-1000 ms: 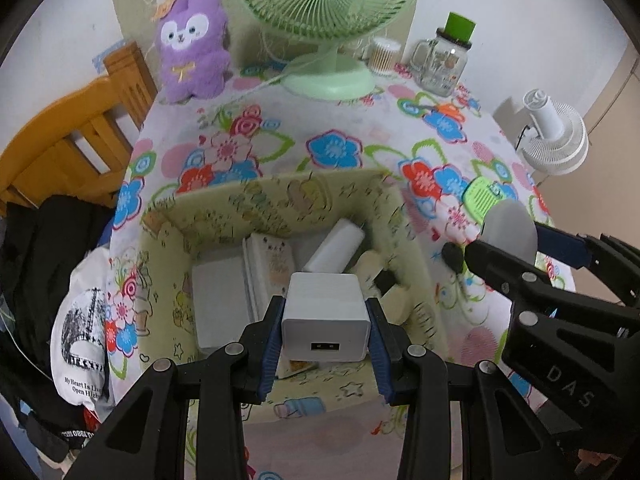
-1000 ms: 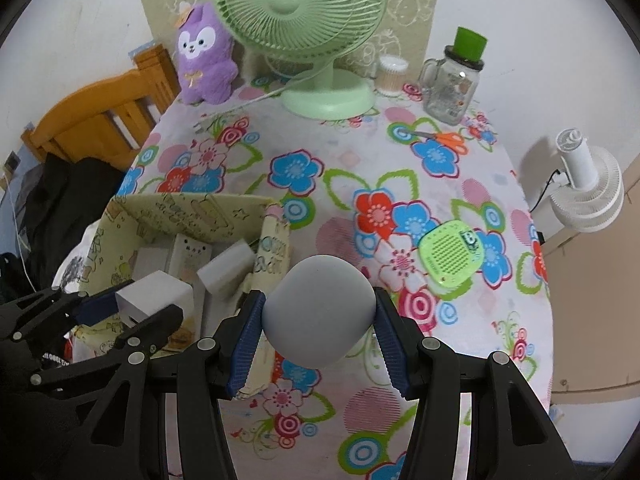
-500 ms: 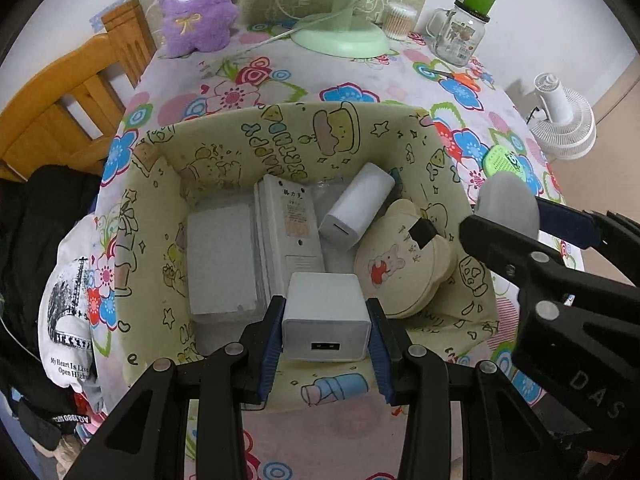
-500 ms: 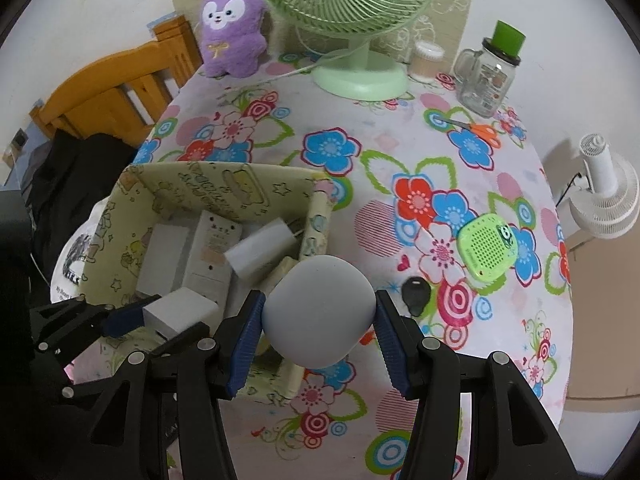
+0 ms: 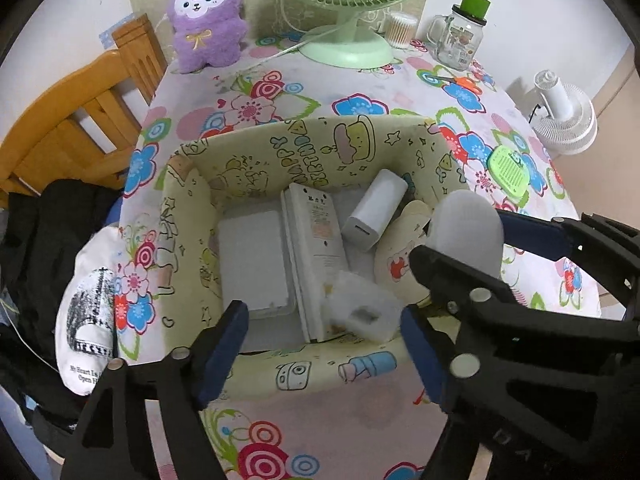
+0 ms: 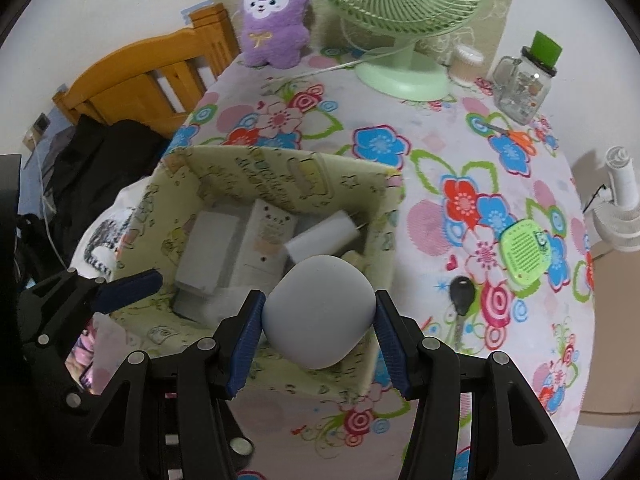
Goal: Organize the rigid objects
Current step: 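Lower the charger into the yellow box and open the left tool while the right tool releases the puck inside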
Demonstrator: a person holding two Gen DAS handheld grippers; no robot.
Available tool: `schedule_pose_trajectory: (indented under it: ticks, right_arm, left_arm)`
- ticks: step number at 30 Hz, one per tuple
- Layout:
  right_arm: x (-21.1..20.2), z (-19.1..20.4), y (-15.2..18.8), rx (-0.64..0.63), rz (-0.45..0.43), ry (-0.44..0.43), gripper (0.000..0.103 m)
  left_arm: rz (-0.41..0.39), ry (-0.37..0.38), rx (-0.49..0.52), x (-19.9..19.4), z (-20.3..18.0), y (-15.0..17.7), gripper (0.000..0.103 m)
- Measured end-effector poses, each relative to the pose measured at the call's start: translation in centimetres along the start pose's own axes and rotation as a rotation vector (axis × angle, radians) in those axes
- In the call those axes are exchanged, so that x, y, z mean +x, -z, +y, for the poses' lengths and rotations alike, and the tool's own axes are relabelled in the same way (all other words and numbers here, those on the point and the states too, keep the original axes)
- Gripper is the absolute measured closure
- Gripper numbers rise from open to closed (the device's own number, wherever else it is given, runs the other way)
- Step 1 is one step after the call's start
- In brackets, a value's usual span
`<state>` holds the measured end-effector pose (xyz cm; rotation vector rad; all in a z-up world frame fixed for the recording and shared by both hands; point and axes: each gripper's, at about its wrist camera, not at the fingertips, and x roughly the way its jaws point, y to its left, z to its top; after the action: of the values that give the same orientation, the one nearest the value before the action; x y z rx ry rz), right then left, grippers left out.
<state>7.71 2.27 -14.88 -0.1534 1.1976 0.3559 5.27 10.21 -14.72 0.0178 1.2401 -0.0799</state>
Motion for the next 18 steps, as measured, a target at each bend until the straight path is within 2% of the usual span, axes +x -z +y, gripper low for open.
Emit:
schedule_pose_trajectory:
  ticks: [9, 11, 13, 15, 18]
  right_arm:
    - [0.6, 0.0, 0.2, 0.029, 0.035, -0.039, 0.043]
    - [0.5, -0.2, 0.2, 0.036, 0.031, -0.051, 0.038]
    - [0.2, -0.4, 0.2, 0.045, 0.028, -0.081, 0.029]
    - [-0.2, -0.4, 0.2, 0.049, 0.012, -0.061, 0.020]
    - [-1.0, -0.8, 0.4, 0.046, -0.016, -0.035, 0.018]
  left_arm:
    - [0.003, -0.020, 0.003, 0.0, 0.3, 0.2, 0.015]
    - [0.000, -0.025, 0.007, -0.1, 0.2, 0.2, 0.014]
    - [0.001, -0.016, 0.003, -0.1, 0.2, 0.1, 0.013]
    - [0.002, -0.011, -0.001, -0.2, 0.2, 0.1, 0.013]
    - [-0.002, -0.004, 0.000, -0.5, -0.1, 0.0, 0.011]
